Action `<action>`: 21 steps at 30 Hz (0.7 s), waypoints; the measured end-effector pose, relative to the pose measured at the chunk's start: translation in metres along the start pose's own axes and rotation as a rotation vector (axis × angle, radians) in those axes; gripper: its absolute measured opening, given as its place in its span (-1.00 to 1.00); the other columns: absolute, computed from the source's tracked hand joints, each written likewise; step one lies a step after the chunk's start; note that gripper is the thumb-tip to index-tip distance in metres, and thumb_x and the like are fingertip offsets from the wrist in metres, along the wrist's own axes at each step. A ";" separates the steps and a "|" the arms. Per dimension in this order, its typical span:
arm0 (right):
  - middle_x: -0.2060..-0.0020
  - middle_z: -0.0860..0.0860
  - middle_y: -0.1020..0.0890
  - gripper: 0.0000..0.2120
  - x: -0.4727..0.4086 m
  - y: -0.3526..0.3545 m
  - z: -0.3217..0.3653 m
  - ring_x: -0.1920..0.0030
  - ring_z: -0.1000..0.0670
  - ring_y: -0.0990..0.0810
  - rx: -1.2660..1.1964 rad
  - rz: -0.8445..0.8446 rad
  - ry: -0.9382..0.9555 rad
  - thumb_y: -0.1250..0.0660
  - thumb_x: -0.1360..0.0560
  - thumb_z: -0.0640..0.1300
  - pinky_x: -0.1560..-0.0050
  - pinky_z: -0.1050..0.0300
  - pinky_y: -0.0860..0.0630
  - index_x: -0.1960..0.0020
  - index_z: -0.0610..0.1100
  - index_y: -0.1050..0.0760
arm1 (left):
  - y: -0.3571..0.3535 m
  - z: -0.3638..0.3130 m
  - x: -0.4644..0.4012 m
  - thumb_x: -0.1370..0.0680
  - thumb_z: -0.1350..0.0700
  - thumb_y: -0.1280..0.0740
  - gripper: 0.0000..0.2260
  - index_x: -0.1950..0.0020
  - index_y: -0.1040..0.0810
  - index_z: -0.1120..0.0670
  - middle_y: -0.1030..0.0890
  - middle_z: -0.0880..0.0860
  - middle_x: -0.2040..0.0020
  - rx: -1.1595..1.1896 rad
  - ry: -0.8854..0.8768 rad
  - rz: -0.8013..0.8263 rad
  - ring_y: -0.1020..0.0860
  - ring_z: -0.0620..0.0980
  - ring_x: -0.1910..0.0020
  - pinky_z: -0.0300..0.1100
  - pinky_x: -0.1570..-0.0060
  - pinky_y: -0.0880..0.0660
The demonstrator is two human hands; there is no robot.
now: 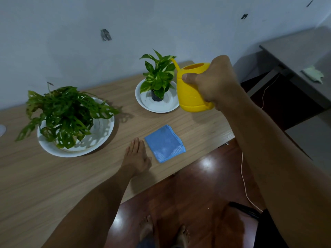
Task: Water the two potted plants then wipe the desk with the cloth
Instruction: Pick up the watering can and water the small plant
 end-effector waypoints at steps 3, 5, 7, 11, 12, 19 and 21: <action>-0.01 -0.02 -0.41 -0.40 0.006 0.002 -0.005 -0.01 -0.04 -0.44 0.028 0.014 0.019 -0.58 -0.34 0.15 0.10 0.09 -0.34 -0.13 -0.12 -0.33 | -0.002 0.001 -0.001 -0.65 -0.17 -0.17 -0.21 -0.69 0.15 0.17 0.19 0.19 -0.70 -0.004 0.004 -0.001 0.21 0.13 -0.69 0.07 -0.65 0.17; -0.01 -0.01 -0.41 -0.39 0.009 0.003 -0.007 -0.02 -0.04 -0.44 0.035 0.022 0.029 -0.58 -0.33 0.17 0.09 0.08 -0.35 -0.09 -0.09 -0.30 | -0.002 0.001 -0.002 -0.65 -0.17 -0.16 -0.21 -0.69 0.16 0.17 0.20 0.19 -0.69 -0.008 -0.001 -0.003 0.21 0.13 -0.69 0.07 -0.65 0.17; 0.01 -0.01 -0.43 -0.39 0.012 0.002 -0.008 -0.01 -0.05 -0.46 0.029 0.031 0.038 -0.58 -0.32 0.19 0.13 0.10 -0.34 -0.07 -0.10 -0.32 | -0.003 0.002 -0.002 -0.65 -0.18 -0.16 -0.21 -0.69 0.16 0.17 0.20 0.18 -0.69 -0.010 -0.003 -0.004 0.22 0.13 -0.69 0.06 -0.65 0.18; 0.03 -0.01 -0.43 -0.39 0.014 -0.002 -0.005 0.02 -0.05 -0.46 0.023 0.052 0.047 -0.58 -0.31 0.21 0.32 0.20 -0.25 -0.07 -0.09 -0.32 | -0.003 0.004 -0.002 -0.66 -0.19 -0.16 -0.21 -0.69 0.16 0.16 0.21 0.17 -0.70 -0.004 -0.002 -0.004 0.21 0.13 -0.69 0.06 -0.64 0.18; 0.04 -0.01 -0.43 -0.39 0.015 -0.003 -0.004 0.03 -0.06 -0.46 0.019 0.056 0.048 -0.58 -0.31 0.21 0.34 0.21 -0.24 -0.07 -0.10 -0.33 | -0.003 0.003 -0.003 -0.65 -0.19 -0.15 -0.21 -0.69 0.16 0.16 0.20 0.17 -0.70 -0.007 -0.002 -0.004 0.21 0.13 -0.69 0.06 -0.64 0.18; 0.14 0.01 -0.44 -0.38 0.014 -0.009 0.005 0.10 -0.05 -0.48 -0.002 0.080 0.065 -0.58 -0.30 0.23 0.38 0.22 -0.23 -0.10 -0.16 -0.43 | -0.002 0.004 -0.002 -0.65 -0.20 -0.17 -0.21 -0.69 0.14 0.16 0.19 0.17 -0.70 -0.005 -0.001 -0.012 0.19 0.13 -0.69 0.05 -0.64 0.16; 0.08 -0.02 -0.46 -0.37 0.014 -0.008 0.006 0.08 -0.05 -0.49 -0.007 0.073 0.068 -0.58 -0.30 0.23 0.37 0.23 -0.23 -0.12 -0.16 -0.44 | -0.002 0.003 -0.003 -0.66 -0.19 -0.18 -0.21 -0.69 0.14 0.15 0.19 0.17 -0.70 -0.009 -0.003 -0.012 0.20 0.13 -0.69 0.05 -0.64 0.16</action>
Point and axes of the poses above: each hand's wrist, its own x-axis away from the middle knuckle, its own y-axis out of the back of the hand, z = x × y, the point moved 2 cm from there along -x, towards the middle knuckle
